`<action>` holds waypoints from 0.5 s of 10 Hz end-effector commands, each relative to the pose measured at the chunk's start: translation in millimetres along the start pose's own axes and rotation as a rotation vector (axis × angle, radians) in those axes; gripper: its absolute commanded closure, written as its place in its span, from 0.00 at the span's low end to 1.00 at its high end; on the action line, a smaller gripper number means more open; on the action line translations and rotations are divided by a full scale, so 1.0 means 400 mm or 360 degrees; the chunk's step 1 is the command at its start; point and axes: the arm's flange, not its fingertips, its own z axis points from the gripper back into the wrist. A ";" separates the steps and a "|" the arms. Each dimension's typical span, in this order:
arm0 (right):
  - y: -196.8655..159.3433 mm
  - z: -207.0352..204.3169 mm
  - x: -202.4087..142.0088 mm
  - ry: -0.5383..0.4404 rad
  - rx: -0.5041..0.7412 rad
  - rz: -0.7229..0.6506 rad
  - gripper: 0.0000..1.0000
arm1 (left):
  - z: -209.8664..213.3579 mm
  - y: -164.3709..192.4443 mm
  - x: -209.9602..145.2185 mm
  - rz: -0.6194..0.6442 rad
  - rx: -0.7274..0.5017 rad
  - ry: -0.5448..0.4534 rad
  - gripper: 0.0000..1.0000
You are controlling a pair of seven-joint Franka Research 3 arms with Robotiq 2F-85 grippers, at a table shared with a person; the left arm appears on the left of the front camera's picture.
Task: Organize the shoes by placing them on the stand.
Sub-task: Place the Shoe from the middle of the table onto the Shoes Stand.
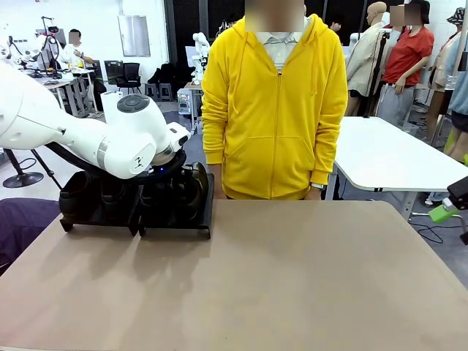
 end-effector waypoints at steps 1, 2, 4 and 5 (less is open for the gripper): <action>-0.004 0.004 0.000 -0.0007 0.0043 0.0029 0.00 | -0.001 -0.013 0.015 0.0009 0.0019 -0.0013 0.00; -0.004 0.004 0.000 -0.0007 0.0043 0.0029 0.00 | 0.001 -0.014 0.014 0.0005 0.0024 -0.0021 0.00; -0.004 0.004 0.000 -0.0007 0.0043 0.0029 0.00 | 0.009 -0.016 0.012 -0.0002 0.0021 -0.0023 0.00; -0.004 0.004 0.000 -0.0007 0.0043 0.0029 0.00 | 0.025 -0.023 0.011 -0.0029 -0.0003 -0.0004 0.00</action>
